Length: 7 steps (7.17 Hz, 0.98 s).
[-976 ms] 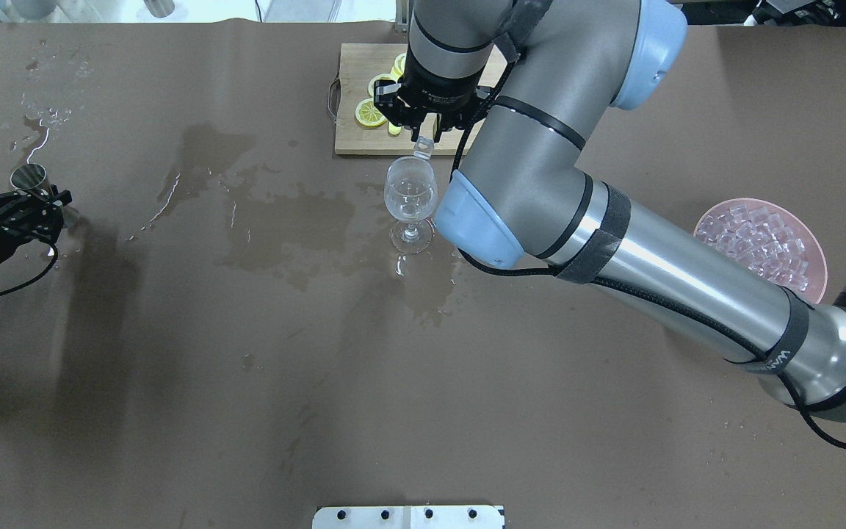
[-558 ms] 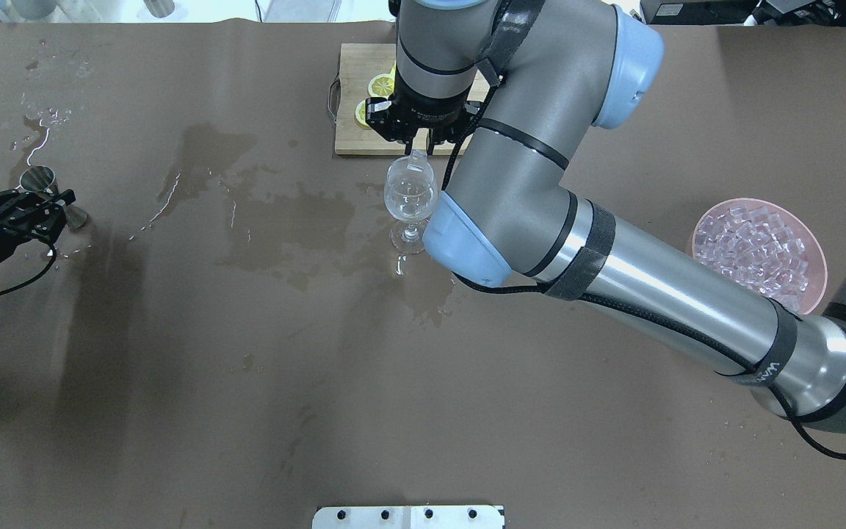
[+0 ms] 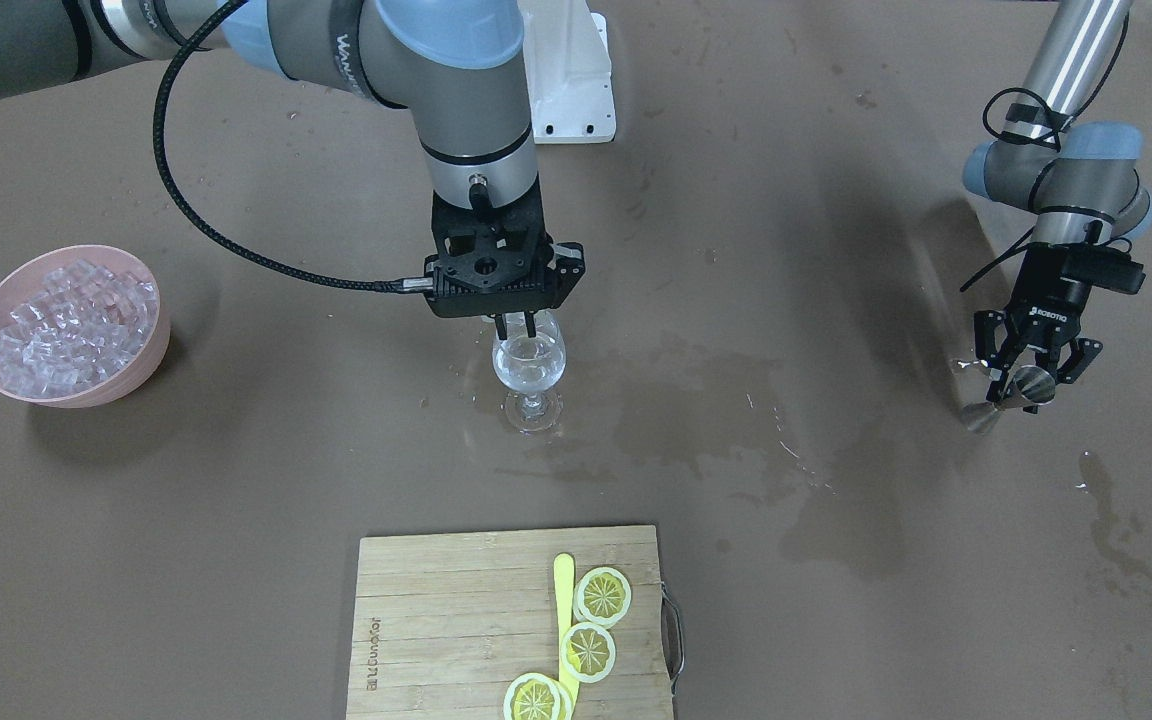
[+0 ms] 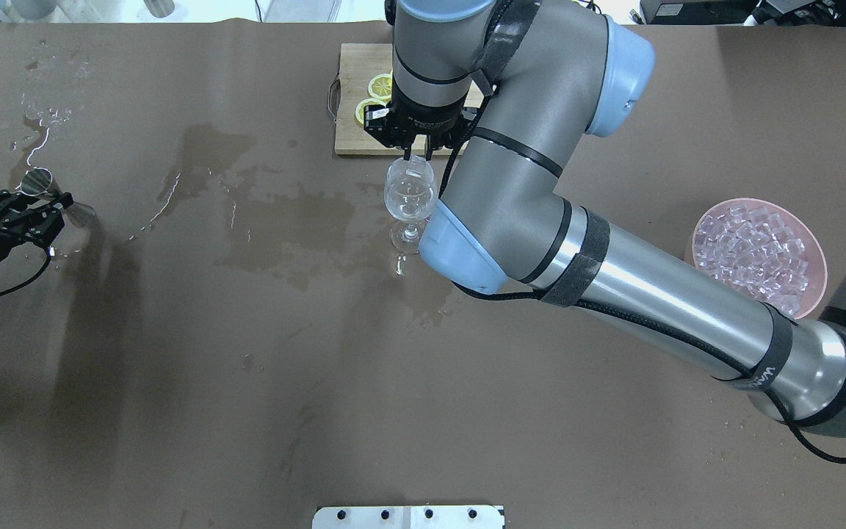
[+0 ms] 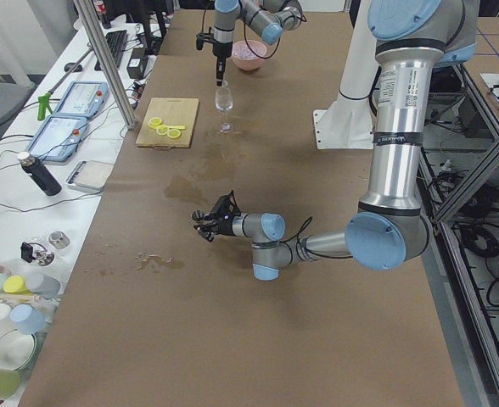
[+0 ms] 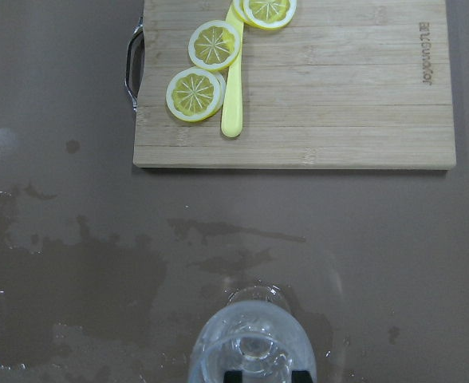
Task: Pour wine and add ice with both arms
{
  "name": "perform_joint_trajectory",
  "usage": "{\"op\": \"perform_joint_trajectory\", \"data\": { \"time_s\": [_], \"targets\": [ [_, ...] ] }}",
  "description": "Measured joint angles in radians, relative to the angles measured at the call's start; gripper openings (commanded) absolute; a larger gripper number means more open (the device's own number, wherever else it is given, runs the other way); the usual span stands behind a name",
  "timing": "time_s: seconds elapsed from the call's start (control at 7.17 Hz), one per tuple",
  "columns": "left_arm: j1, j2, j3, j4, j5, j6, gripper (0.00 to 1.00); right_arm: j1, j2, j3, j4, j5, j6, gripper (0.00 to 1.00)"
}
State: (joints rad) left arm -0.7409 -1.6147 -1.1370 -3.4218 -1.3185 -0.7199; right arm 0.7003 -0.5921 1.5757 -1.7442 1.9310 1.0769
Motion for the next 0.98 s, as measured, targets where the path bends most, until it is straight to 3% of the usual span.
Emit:
{"op": "perform_joint_trajectory", "data": {
  "time_s": [0.42,0.56,0.98],
  "targets": [
    [0.000,0.002,-0.007,-0.003,-0.002,-0.001,0.97,-0.001,0.000,-0.005,0.000,-0.004,0.000,0.36],
    [0.000,0.004,-0.009,-0.001,-0.003,-0.001,0.97,-0.001,0.001,-0.010,0.001,-0.006,0.000,0.60],
    [0.000,0.039,-0.041,0.004,-0.027,-0.001,0.97,-0.001,0.007,-0.018,0.002,-0.015,0.001,0.66]
  ]
}}
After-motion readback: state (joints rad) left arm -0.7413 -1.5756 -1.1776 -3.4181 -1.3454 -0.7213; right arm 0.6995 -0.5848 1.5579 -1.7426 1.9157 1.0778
